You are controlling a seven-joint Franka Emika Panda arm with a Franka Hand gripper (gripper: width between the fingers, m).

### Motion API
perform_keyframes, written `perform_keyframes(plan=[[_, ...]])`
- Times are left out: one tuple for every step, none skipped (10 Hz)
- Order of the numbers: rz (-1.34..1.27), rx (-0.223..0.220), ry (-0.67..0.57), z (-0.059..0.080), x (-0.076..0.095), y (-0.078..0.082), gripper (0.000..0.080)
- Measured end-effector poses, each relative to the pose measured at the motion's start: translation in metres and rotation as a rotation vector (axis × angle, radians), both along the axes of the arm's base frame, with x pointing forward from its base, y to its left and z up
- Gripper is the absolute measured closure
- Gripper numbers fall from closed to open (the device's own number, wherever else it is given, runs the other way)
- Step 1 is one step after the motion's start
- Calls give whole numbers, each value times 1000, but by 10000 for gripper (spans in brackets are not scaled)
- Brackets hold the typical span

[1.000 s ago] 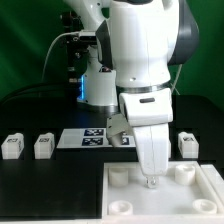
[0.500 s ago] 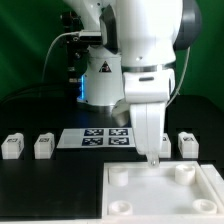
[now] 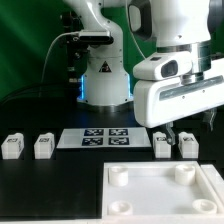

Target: Assemble one leg

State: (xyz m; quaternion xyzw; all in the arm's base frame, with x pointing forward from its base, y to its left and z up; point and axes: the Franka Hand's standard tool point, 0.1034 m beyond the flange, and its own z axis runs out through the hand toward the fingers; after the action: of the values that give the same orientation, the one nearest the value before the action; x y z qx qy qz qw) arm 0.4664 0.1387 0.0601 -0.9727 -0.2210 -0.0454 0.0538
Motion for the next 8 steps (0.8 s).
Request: perform_keyframes(plan=[[-74, 9, 11, 0, 0, 1, 151], [-256, 31, 40, -1, -2, 3, 151], [-462, 51, 92, -7, -9, 13, 151], [-588, 59, 123, -9, -14, 27, 151], [-597, 61, 122, -10, -16, 31, 151], [-576, 48, 149, -11, -18, 28, 151], [-576, 51, 144, -10, -17, 29, 151], [-556, 22, 219, -12, -24, 27, 151]])
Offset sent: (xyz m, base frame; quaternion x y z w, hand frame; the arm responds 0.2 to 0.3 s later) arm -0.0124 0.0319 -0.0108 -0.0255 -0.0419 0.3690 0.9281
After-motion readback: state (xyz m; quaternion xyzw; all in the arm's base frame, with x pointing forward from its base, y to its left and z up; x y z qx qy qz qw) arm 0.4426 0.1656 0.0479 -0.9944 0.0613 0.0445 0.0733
